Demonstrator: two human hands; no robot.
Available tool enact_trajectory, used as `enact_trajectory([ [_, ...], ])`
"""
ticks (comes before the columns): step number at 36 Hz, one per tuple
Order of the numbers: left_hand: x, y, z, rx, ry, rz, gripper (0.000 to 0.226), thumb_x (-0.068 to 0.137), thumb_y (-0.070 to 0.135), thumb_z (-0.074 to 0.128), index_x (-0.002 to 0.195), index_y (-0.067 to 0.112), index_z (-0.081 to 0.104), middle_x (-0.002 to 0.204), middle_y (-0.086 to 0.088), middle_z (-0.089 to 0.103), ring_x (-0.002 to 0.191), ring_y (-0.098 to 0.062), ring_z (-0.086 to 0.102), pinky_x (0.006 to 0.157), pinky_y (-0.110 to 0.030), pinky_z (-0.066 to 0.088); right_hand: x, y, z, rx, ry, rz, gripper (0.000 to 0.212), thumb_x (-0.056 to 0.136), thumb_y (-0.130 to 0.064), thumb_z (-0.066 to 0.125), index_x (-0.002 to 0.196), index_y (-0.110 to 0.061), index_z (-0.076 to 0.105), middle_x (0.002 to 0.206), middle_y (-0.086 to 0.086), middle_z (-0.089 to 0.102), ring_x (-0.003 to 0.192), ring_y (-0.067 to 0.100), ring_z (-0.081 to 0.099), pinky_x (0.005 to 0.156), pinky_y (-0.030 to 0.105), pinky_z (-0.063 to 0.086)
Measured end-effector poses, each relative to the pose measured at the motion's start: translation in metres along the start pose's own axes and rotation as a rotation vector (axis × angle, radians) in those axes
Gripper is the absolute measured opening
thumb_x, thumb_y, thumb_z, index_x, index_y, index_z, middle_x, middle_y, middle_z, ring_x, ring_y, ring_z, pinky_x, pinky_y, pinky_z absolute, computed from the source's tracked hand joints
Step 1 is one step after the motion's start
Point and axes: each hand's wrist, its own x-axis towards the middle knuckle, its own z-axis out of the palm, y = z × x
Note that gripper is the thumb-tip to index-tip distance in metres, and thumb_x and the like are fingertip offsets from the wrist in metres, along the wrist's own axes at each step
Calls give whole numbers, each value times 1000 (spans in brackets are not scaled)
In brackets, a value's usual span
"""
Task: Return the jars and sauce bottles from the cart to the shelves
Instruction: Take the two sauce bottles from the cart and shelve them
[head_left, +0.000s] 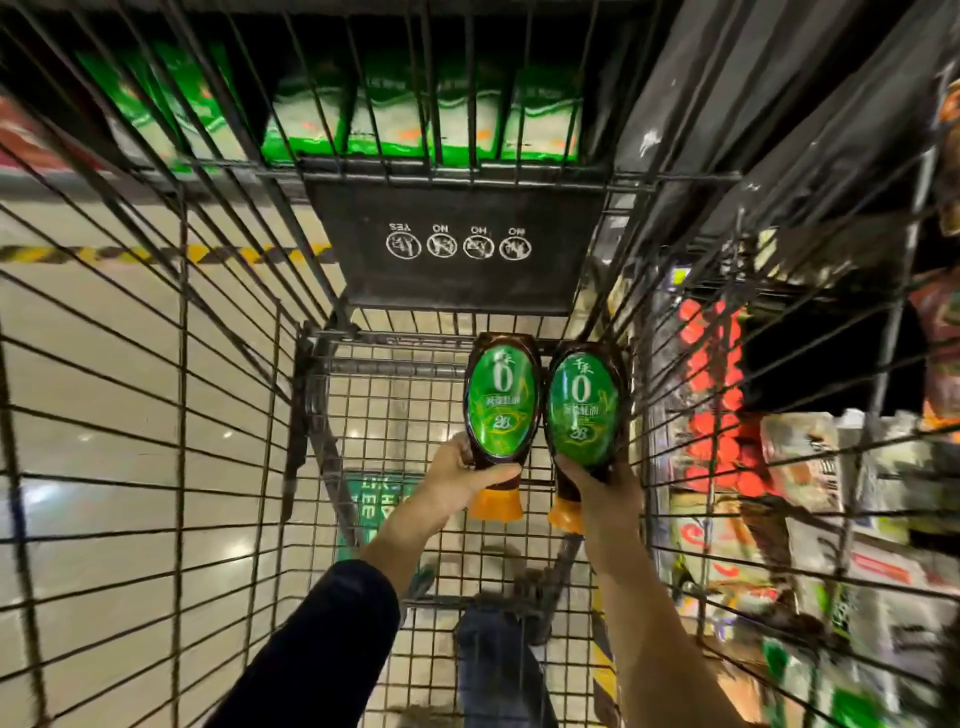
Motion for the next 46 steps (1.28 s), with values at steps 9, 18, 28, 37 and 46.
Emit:
enact_trajectory([
  [9,-42,15,-5,-155,55,-49,23,81,15,71,87,26,51,82,13,52,88,-8,50,82,-18,39,-22,-5,5,30,84,239,71,57,-26,88,118,-3,60,116,10,65,107,30,61,94,45,50],
  [18,-84,21,-25,-297,119,-152,74,44,53,84,107,18,66,108,-2,70,104,-19,64,97,-36,46,-73,-12,-3,310,-64,291,22,71,-8,78,84,-15,62,113,16,65,96,31,62,83,42,52],
  [28,-181,67,-46,-273,98,24,48,82,26,69,125,24,47,115,-3,57,100,-15,47,92,-29,37,-136,-65,-18,370,-212,145,24,71,-13,78,77,-21,56,80,0,63,92,29,63,89,47,51],
  [37,-267,93,-76,-237,42,229,84,63,45,80,133,18,42,137,-8,46,120,-27,51,105,-41,38,-219,-89,-38,420,-293,-40,80,38,-44,89,106,-9,66,102,10,71,73,23,72,56,35,56],
  [46,-362,105,-108,-154,-49,480,57,85,14,65,135,4,40,129,-1,49,88,-5,57,83,-15,48,-339,-83,-67,575,-198,-294,56,66,-25,78,117,-11,62,106,10,71,94,28,69,84,54,53],
])
